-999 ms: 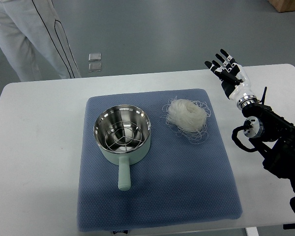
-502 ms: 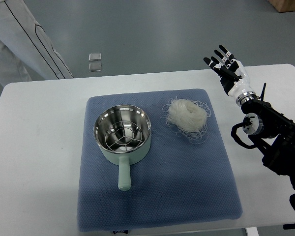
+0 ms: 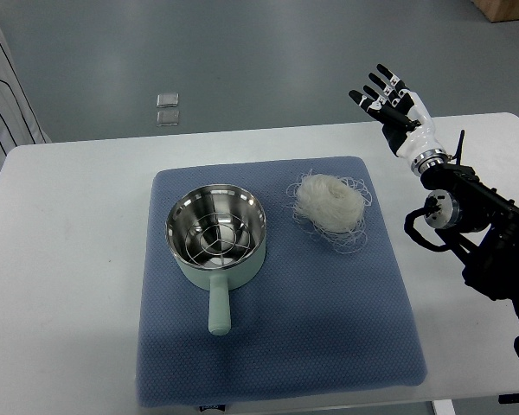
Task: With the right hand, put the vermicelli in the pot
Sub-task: 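Swing the right hand over the white vermicelli bundle, fingers open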
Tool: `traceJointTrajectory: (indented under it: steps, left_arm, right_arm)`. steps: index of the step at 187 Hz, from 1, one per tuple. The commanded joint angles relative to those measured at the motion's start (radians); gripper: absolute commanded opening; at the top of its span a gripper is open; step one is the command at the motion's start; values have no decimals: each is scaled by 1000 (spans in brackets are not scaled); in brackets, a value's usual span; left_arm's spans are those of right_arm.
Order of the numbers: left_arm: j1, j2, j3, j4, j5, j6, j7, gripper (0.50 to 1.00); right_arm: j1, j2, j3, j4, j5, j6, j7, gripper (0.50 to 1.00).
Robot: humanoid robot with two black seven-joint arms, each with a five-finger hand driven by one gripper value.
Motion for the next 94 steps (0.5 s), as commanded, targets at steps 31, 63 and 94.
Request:
traceJointTrajectory:
  steps: [31,63,94]
  left_arm:
    - [0,0,0,0,0,0,1,1000]
    - [-2,0,0,0,1,0,1,1000]
    - [-2,0,0,0,0,0,1,1000]
  right_arm:
    - [55,-54,-111,9,-239,-4,-2,919]
    - [91,-108,-227,48,-411,10,-3,919]
    - [135,-167,-348,79,-603,43,-2,919]
